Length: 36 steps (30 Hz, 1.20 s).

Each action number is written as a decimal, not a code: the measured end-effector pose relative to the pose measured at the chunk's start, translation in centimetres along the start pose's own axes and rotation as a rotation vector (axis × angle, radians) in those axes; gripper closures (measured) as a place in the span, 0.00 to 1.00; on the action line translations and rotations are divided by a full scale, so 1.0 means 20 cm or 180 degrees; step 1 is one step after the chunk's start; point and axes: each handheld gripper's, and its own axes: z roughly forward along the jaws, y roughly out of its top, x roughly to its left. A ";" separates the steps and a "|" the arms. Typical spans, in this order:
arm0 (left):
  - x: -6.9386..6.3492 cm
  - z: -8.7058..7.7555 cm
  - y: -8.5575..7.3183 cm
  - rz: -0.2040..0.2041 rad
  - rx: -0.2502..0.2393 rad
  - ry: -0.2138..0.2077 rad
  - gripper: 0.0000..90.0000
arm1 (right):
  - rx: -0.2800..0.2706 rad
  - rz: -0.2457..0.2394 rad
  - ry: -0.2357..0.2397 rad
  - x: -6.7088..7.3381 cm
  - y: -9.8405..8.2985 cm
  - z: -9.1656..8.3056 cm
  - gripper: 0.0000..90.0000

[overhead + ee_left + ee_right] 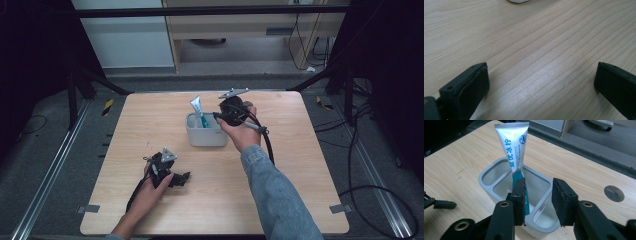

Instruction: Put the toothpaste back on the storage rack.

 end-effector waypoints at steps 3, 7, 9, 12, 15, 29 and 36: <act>0.00 0.00 0.00 0.0001 0.0001 0.0000 0.00 | 0.0004 0.0044 -0.0016 -0.01 0.00 -0.01 0.62; 0.00 0.00 0.00 0.0001 -0.0001 0.0001 0.00 | -0.0001 0.0069 -0.0031 -0.02 -0.01 -0.02 0.54; 0.00 0.00 0.00 0.0002 0.0000 0.0000 0.00 | -0.0005 0.0084 -0.0039 -0.02 -0.01 -0.03 0.50; 0.00 0.00 0.00 0.0000 -0.0001 0.0000 0.00 | 0.0020 0.0092 -0.0056 -0.03 -0.01 -0.04 0.45; 0.00 0.00 0.00 0.0000 0.0000 -0.0001 0.00 | 0.0013 0.0090 -0.0046 -0.03 -0.01 -0.06 0.41; 0.00 0.00 0.00 0.0005 0.0002 0.0001 0.00 | -0.0025 0.0243 -0.0132 -0.12 -0.07 -0.12 0.14; 0.00 0.00 0.00 -0.0001 -0.0003 0.0003 0.00 | 0.0114 0.0228 -0.0310 -0.16 -0.09 -0.13 0.09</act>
